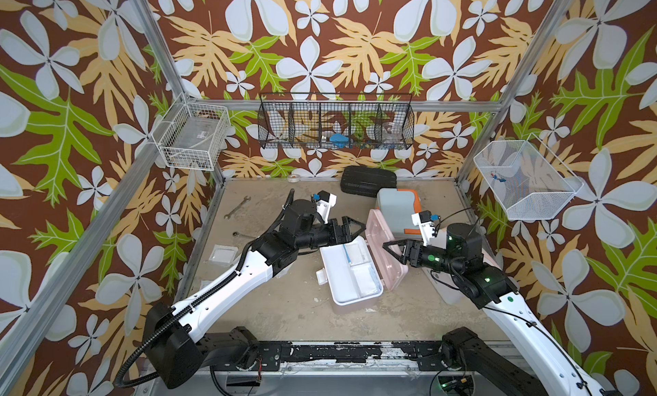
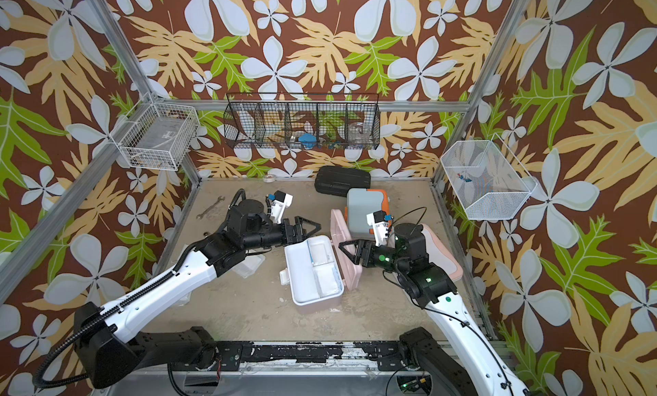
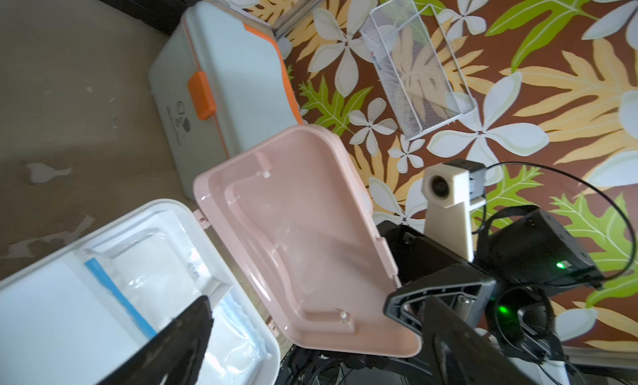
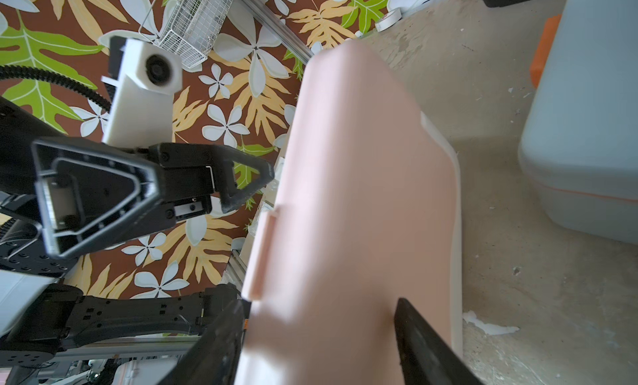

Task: Open first aid kits and take out gauze
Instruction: Open the lid of the first aid kit.

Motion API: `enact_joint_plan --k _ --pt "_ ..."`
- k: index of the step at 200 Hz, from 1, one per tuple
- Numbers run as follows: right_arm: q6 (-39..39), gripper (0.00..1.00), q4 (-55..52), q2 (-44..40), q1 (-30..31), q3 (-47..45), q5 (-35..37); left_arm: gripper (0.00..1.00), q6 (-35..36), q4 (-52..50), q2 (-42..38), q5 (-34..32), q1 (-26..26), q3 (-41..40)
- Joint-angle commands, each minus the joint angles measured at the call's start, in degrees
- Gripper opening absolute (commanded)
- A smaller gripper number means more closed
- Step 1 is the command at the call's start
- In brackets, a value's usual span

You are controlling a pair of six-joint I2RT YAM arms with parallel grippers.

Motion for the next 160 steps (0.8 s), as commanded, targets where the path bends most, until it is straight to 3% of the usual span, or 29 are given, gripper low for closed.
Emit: enact_joint_plan --k 1,58,95,160 --pt "1.9 0.67 -1.2 -0.1 1.4 -0.6 2.7 0.95 2.0 -2.8 -1.5 -3.2 0.4 -1.5" --pt "2.7 0.73 -3.4 -1.7 2.2 0.2 8.4 0.96 4.5 -11.9 -7.8 -11.7 0.4 -5.8" --pt "-0.5 0.86 -4.8 0.6 2.1 2.4 8.0 0.97 4.0 -11.4 -8.8 -10.5 0.4 -9.9" --pt "-4.5 0.89 -7.9 3.7 2.2 4.5 6.1 0.98 5.3 -9.7 -2.8 -10.3 1.2 -9.0"
